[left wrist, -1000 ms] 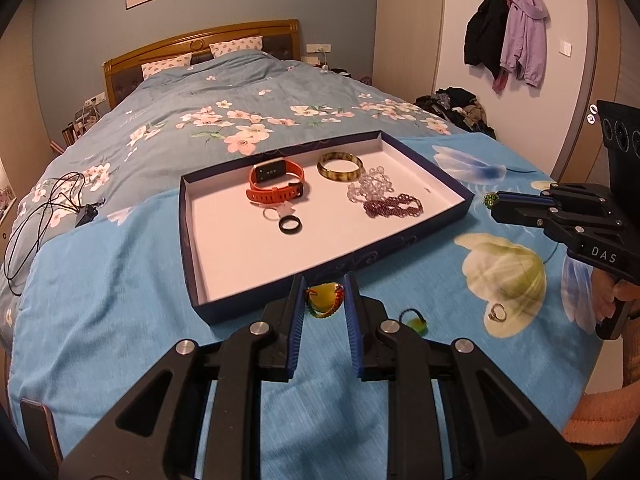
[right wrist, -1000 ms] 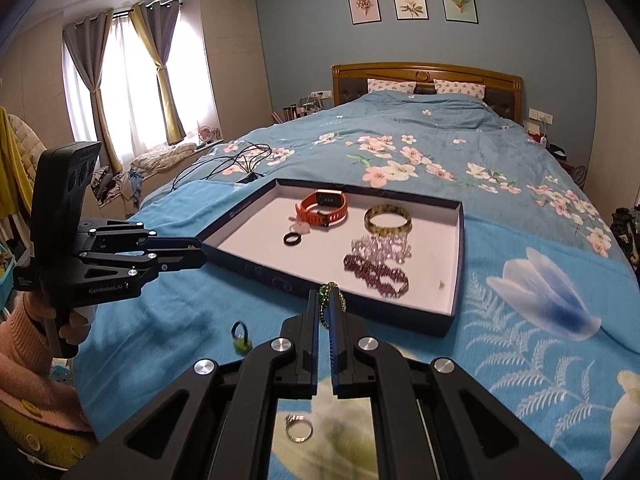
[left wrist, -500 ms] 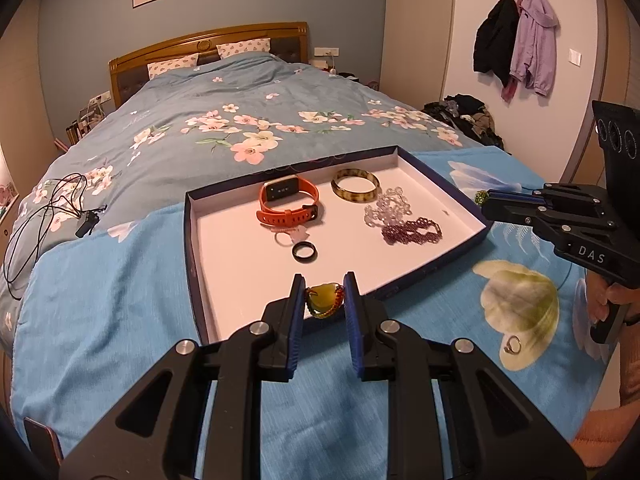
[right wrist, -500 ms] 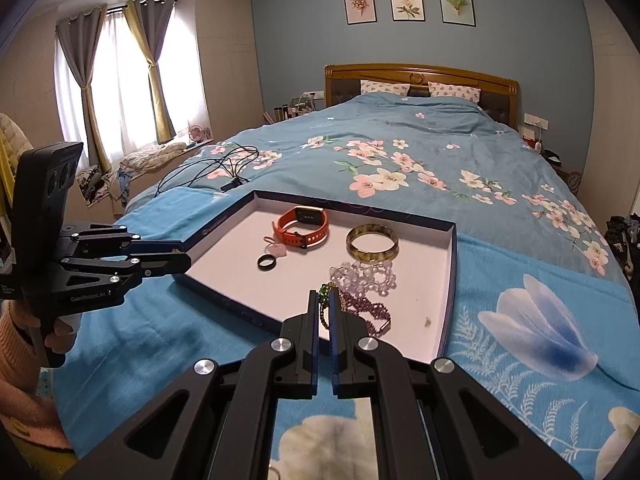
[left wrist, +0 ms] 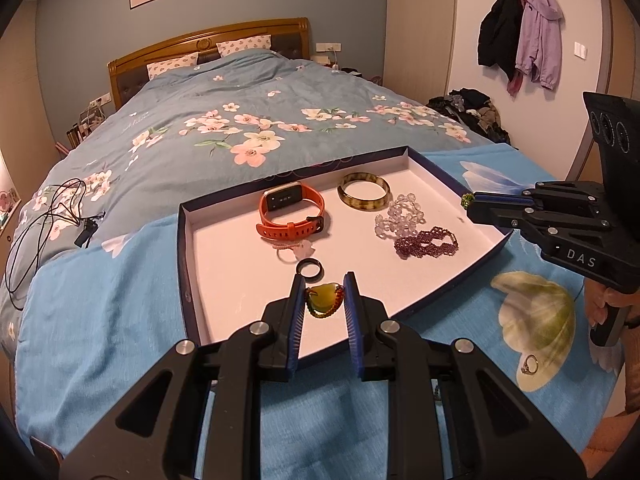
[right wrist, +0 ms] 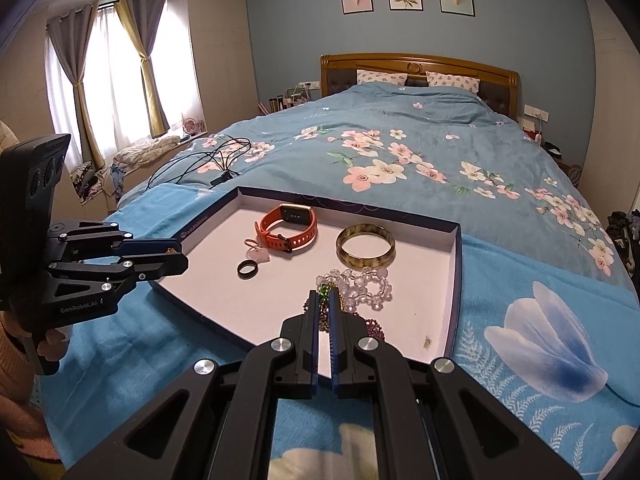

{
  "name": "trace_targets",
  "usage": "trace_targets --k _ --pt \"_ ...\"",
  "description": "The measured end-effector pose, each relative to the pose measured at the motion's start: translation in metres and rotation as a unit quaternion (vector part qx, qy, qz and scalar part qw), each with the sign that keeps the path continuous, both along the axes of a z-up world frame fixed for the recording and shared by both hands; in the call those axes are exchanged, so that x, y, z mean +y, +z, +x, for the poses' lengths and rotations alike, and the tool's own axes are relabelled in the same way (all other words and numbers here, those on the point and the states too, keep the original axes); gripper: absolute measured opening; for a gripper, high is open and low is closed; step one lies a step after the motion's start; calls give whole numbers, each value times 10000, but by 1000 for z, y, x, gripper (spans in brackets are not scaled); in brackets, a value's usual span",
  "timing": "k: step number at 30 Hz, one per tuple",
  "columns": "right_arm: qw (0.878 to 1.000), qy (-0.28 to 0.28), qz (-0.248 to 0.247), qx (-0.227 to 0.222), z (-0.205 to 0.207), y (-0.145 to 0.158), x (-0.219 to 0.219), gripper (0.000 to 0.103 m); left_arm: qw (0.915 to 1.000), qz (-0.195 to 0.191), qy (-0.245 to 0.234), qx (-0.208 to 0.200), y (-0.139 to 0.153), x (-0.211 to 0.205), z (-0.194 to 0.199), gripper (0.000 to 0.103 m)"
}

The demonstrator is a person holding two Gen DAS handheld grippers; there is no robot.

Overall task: Organize jewelry
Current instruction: 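Carry the yellow ring with the left tool while the right tool carries the green-stone ring into the tray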

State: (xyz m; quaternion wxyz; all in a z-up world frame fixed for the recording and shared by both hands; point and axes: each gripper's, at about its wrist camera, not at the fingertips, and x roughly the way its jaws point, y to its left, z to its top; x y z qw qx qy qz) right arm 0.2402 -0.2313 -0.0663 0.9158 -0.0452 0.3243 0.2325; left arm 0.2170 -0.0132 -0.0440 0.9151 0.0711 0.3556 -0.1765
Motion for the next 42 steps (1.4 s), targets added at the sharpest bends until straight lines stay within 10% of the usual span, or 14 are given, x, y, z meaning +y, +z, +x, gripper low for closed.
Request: trace_targets --k 42 --pt "9971 -178 -573 474 60 -29 17 3 9981 9 255 564 -32 -7 54 20"
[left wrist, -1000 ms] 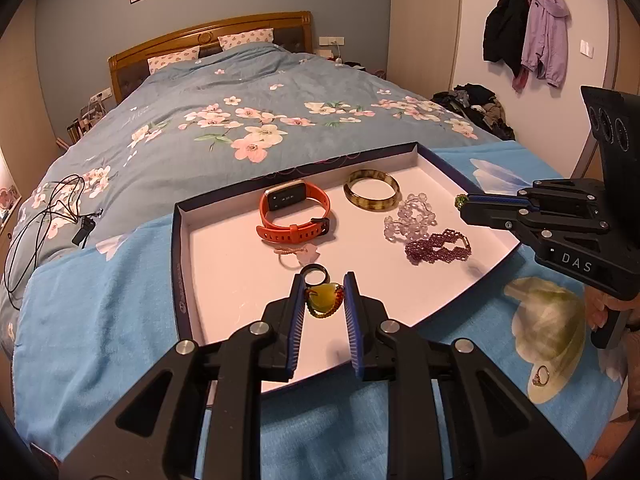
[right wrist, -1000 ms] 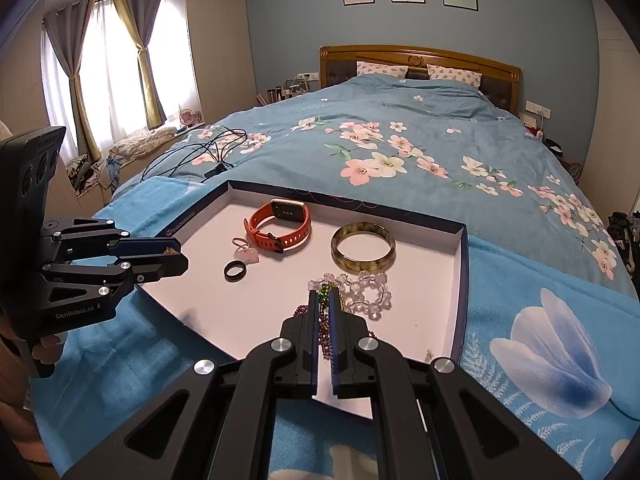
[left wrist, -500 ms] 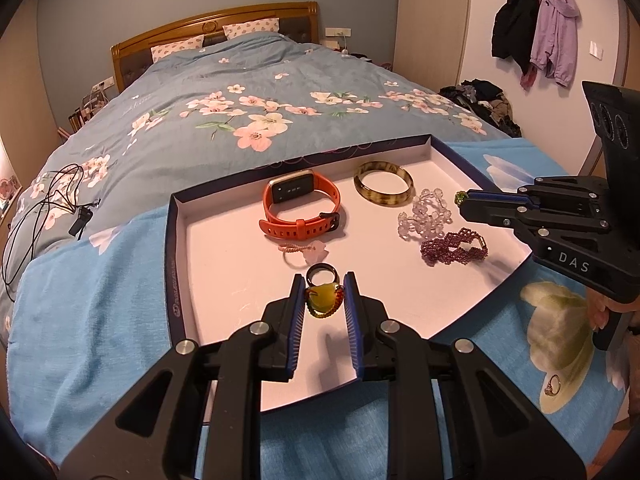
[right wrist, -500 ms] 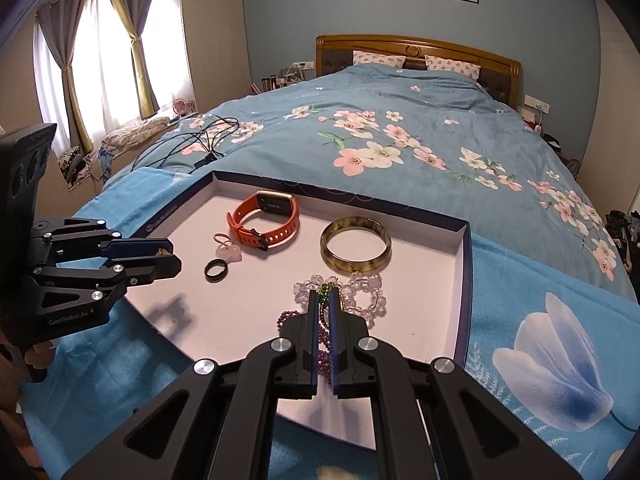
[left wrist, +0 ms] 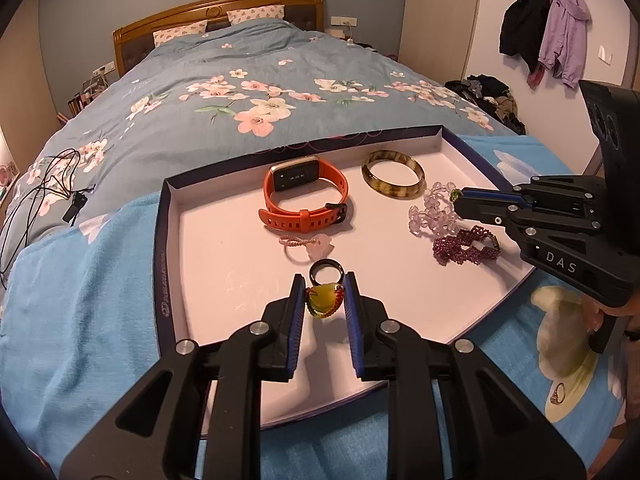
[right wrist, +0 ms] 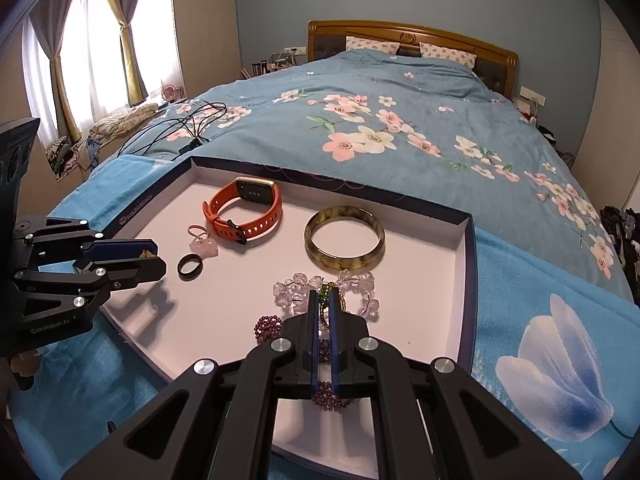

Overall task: Organize jewelry
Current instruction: 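Carry the yellow ring with the left tool while the right tool carries the green-stone ring into the tray, then open both tools to release the two rings in the tray, then withdraw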

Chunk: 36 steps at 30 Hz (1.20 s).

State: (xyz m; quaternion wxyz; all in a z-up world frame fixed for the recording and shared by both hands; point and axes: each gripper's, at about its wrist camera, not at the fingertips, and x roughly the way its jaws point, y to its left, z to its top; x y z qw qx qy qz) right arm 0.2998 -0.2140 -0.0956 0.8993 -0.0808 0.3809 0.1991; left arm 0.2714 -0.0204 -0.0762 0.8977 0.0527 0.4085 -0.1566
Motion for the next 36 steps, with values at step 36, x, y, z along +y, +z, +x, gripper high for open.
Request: trace_targets --k 36 --pt "9958 191 845 -287 -63 38 -20 25 9967 -256 -365 -678 43 20 -83 42"
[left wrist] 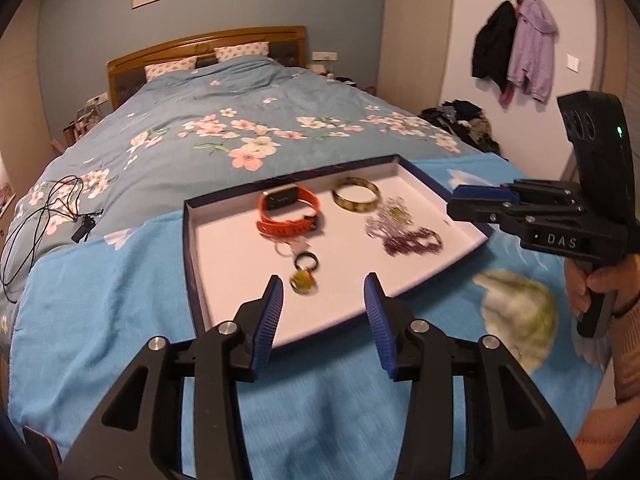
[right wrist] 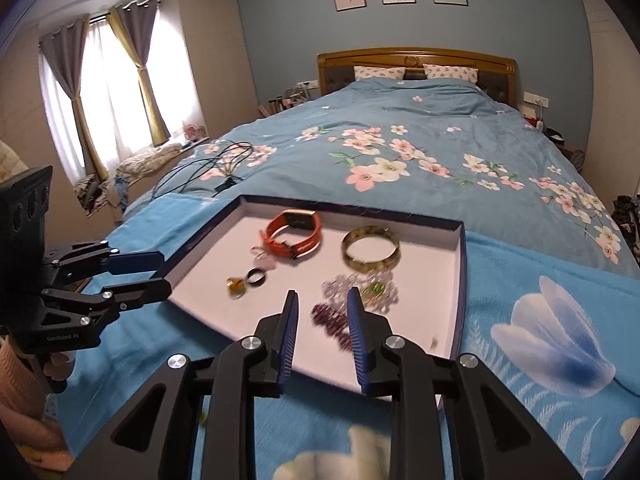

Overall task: Organize jewelry
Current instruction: 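Open both tools to release the two rings in the tray, then withdraw, then grasp the black-beaded green-stone ring with the left tool while the right tool grasps the silver ring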

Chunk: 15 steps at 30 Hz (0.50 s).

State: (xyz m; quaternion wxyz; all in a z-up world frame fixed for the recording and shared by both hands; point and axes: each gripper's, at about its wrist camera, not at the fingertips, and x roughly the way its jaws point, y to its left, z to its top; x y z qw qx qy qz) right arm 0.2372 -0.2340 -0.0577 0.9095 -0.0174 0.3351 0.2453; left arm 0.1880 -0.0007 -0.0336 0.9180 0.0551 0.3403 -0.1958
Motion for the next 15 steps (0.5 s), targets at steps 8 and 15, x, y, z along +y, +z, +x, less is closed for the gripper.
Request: trace_targets --k 8,15 --pt "9986 377 -166 333 -52 -17 -10 29 9983 148 -558 105 -16 -16 -43 49" --pt "9941 619 -453 761 -93 -49 -12 33 9956 144 -852 372 -36 -33 -58 51"
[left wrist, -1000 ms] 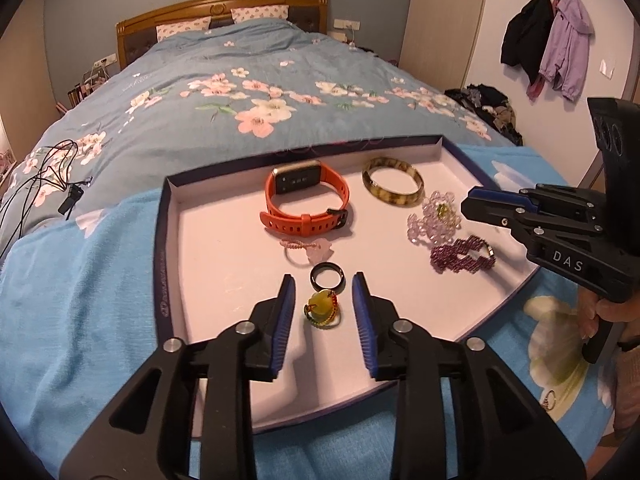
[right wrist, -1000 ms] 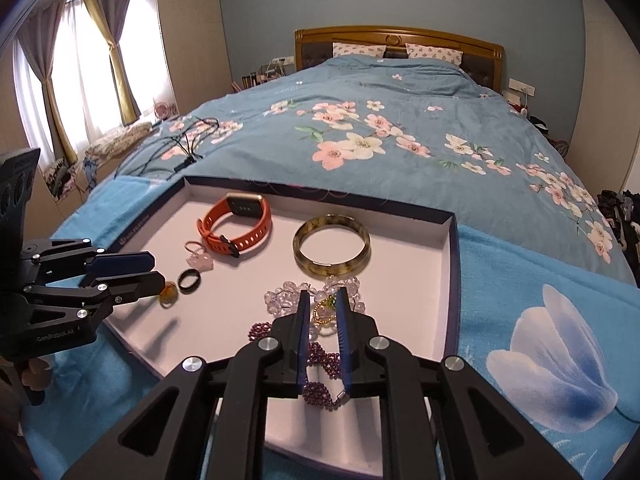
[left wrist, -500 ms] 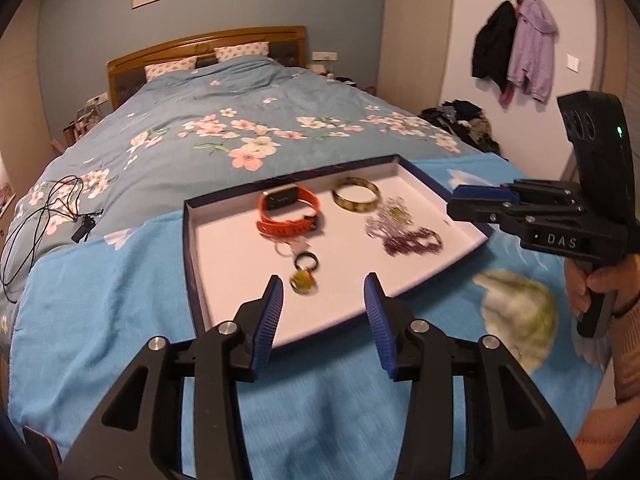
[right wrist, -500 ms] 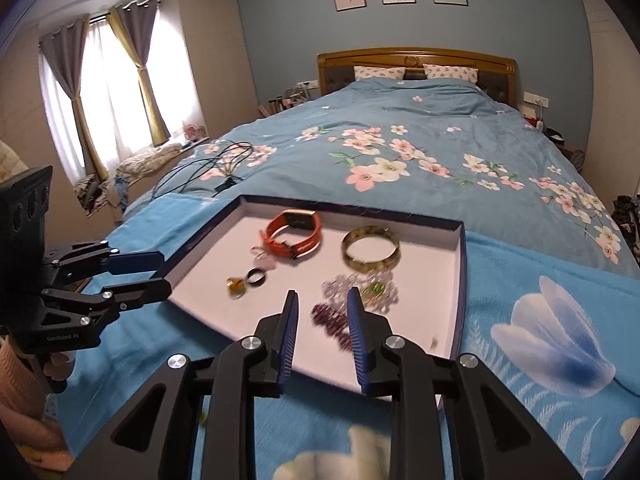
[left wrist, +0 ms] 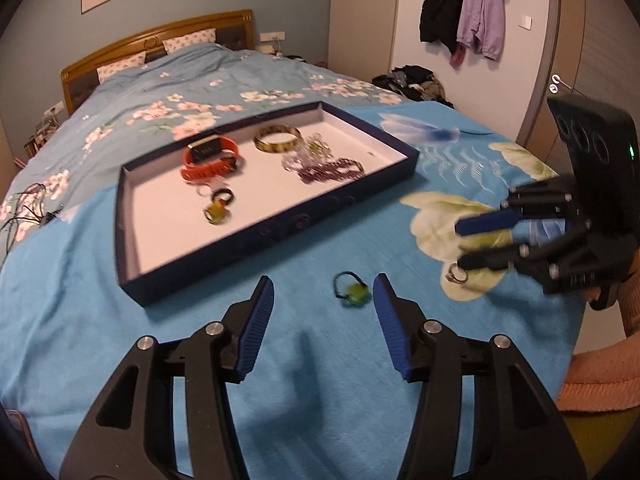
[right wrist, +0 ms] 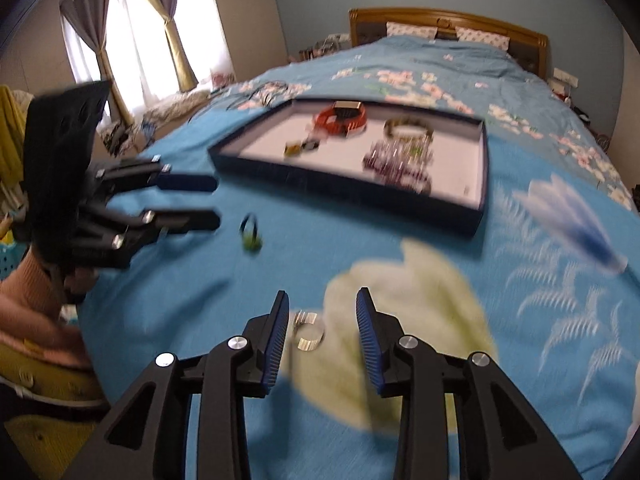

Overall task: Organize jewelry
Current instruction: 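Grasp the black-beaded green-stone ring with the left tool while the right tool grasps the silver ring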

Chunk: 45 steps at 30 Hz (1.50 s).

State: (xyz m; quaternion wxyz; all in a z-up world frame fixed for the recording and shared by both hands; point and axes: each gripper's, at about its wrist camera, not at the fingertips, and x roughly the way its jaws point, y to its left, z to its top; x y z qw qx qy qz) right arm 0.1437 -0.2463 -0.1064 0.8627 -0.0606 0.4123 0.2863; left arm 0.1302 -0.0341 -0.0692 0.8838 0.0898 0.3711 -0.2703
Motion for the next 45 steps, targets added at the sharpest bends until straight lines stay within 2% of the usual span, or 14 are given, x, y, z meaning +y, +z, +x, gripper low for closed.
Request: trace_targets --k 3,8,15,30,34,36,45 --pt "10000 14 -83 51 -7 -8 3 33 9999 28 -68 89 -6 -7 1 51" --pt "9993 10 -342 -156 -13 -10 10 32 9997 98 -84 194 -13 -14 4 51" --pt "9987 73 -421 -277 -16 -11 14 16 9993 56 -15 359 -20 -16 11 49" --pt "9993 -225 -85 -293 -9 -7 11 16 9983 36 -11 580 -28 -25 20 40" --pt "9991 -293 -1 -300 -7 -5 8 16 9982 91 26 587 -30 -28 23 26" --pt "9990 -310 29 -310 -7 -4 8 16 9982 84 27 590 -30 -28 23 22" --pt "9984 -382 127 -405 -5 0 6 16 9985 51 115 526 -25 -27 21 22"
